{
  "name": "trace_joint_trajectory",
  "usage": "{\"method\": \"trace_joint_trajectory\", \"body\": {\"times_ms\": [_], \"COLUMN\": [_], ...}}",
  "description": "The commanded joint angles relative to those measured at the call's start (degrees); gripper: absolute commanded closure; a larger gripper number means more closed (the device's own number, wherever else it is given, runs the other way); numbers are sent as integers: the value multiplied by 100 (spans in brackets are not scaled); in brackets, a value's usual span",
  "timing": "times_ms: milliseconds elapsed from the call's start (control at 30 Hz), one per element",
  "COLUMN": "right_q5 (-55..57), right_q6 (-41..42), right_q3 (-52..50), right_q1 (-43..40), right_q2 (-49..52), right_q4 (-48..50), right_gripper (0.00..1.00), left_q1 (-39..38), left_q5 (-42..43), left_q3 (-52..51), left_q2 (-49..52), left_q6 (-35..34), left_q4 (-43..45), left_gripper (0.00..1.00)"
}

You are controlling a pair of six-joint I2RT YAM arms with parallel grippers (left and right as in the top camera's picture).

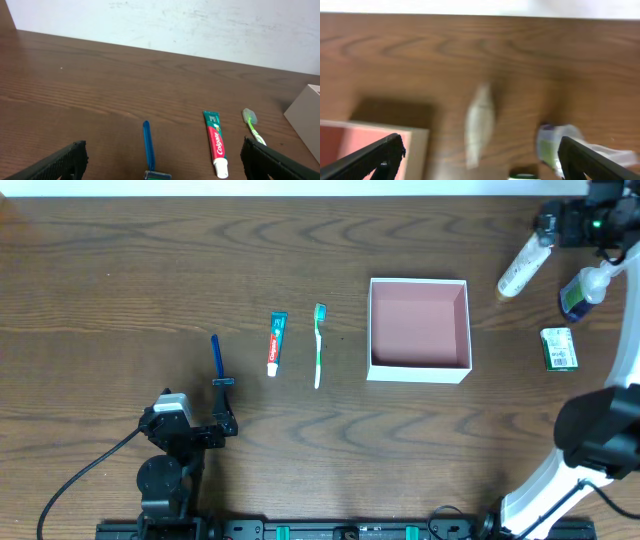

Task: Pack container
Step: 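Move the right gripper to the white Pantene tube and grasp it, then lift the Pantene tube and carry it over the white box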

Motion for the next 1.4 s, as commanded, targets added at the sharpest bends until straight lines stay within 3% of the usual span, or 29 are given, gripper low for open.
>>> {"method": "trace_joint_trajectory", "body": {"times_ms": [0, 200, 433, 700, 767, 833, 933, 1067, 1367], "right_q5": [-31, -48, 63, 960, 946, 935, 938, 940, 940], "right_q6": [157, -474, -306, -66, -59, -61, -63, -61, 437], "right_q3": [90, 87, 87, 87, 87, 87, 87, 87, 87], "right_q1": [-81, 7, 157, 413, 437, 450, 466, 466, 459], "right_q2": [-44, 120, 614, 1093, 1163, 1220, 1259, 1261, 1261], "right_q4": [199, 278, 223, 216, 212, 208, 203, 201, 105], "right_gripper": [1, 1, 1, 1, 8, 26, 33, 53, 66], "left_q1": [20, 20, 20, 20, 20, 20, 20, 20, 20], "left_q5": [81, 81, 81, 81, 81, 81, 81, 81, 81], "left_q3": [-105, -105, -105, -105, -105, -105, -105, -105, -105], "left_q2": [-35, -35, -35, -35, -35, -35, -35, -35, -35], "left_q6": [79, 79, 79, 76, 79, 79, 79, 79, 76], "left_q4": [-157, -157, -157, -157, -157, -157, -157, -157, -157], "left_gripper": [2, 2, 2, 2, 2, 2, 2, 2, 2]}}
